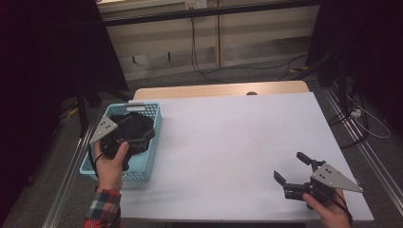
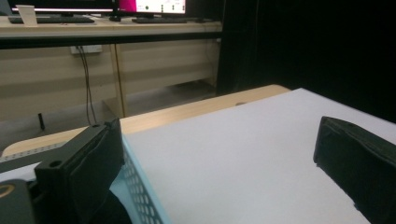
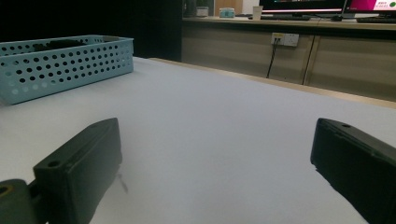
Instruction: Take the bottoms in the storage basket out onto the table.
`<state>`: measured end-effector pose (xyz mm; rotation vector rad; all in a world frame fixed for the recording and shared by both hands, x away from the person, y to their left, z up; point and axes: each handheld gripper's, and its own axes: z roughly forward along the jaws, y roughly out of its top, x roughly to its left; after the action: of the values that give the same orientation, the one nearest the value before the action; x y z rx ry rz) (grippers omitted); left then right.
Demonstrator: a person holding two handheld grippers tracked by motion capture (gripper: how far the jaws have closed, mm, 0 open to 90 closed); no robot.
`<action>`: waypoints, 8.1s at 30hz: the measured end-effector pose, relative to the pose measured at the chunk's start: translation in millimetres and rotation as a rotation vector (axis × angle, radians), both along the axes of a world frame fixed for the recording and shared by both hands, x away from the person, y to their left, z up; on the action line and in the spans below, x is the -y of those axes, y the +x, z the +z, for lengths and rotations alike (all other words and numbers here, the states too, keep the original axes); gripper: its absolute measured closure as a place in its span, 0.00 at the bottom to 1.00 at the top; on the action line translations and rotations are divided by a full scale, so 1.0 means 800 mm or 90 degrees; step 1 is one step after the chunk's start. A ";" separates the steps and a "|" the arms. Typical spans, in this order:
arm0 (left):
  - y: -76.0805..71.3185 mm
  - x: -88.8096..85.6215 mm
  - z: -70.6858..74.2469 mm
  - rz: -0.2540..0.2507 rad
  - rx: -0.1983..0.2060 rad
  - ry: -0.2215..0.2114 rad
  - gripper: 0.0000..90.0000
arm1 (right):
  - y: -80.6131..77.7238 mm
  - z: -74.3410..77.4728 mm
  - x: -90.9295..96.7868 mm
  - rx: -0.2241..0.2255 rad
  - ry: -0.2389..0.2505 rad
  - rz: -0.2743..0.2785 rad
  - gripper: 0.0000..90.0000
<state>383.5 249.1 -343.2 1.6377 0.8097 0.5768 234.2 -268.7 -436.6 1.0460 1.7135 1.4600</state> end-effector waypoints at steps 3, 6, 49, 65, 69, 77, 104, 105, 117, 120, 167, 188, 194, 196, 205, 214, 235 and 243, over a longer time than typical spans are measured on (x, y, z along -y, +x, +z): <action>0.010 0.000 -0.001 0.010 -0.003 0.007 0.02 | 0.000 0.000 0.000 0.000 0.000 0.001 0.02; 0.018 -0.002 -0.001 0.017 -0.007 0.008 0.02 | 0.000 0.000 0.000 0.000 0.000 0.001 0.02; 0.116 -0.074 -0.067 0.232 -0.188 0.053 0.03 | -0.001 -0.001 -0.003 -0.004 0.005 0.015 0.02; 0.137 -0.080 -0.093 0.292 -0.282 0.112 0.04 | -0.001 -0.002 -0.003 -0.008 0.007 0.020 0.02; 0.139 -0.080 -0.100 0.287 -0.289 0.130 0.04 | 0.000 -0.002 -0.002 -0.009 0.009 0.020 0.02; 0.144 -0.081 -0.115 0.293 -0.331 0.173 0.04 | 0.000 -0.002 -0.002 -0.011 0.012 0.020 0.02; 0.144 -0.065 -0.132 0.311 -0.381 0.204 0.00 | -0.001 -0.002 -0.004 -0.011 0.009 0.031 0.02; 0.144 -0.065 -0.132 0.312 -0.382 0.206 0.01 | -0.001 -0.002 -0.005 -0.011 0.008 0.032 0.02; 0.141 -0.054 -0.122 0.327 -0.420 0.219 0.18 | 0.000 -0.002 -0.006 -0.011 0.005 0.033 0.02; 0.141 -0.049 -0.118 0.331 -0.439 0.218 0.26 | 0.000 -0.002 -0.006 -0.010 0.002 0.035 0.02; 0.135 -0.071 -0.108 0.278 -0.409 0.190 0.06 | -0.001 -0.001 -0.004 -0.009 0.012 0.033 0.03; 0.126 -0.062 -0.125 0.318 -0.396 0.219 0.29 | -0.002 0.000 -0.005 -0.007 0.009 0.040 0.03; 0.125 -0.060 -0.121 0.317 -0.400 0.220 0.62 | -0.002 0.000 -0.005 -0.008 0.010 0.041 0.03; 0.126 -0.058 -0.119 0.321 -0.410 0.215 0.68 | -0.002 -0.001 -0.005 -0.009 0.011 0.040 0.03; 0.130 -0.061 -0.112 0.335 -0.441 0.190 0.76 | -0.002 -0.001 -0.005 -0.011 0.011 0.043 0.03; 0.132 -0.079 -0.077 0.333 -0.442 0.132 0.77 | -0.001 -0.002 -0.002 -0.012 0.018 0.040 0.03; 0.113 -0.058 0.072 0.214 -0.244 -0.017 0.77 | 0.000 -0.002 -0.005 -0.012 0.014 0.041 0.03; 0.100 0.002 0.093 0.099 -0.203 -0.042 0.76 | 0.000 -0.002 -0.005 -0.014 0.011 0.041 0.03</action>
<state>463.4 247.8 -269.2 1.6372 1.1859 0.3966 234.5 -264.7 -438.5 1.0279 1.7680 1.5113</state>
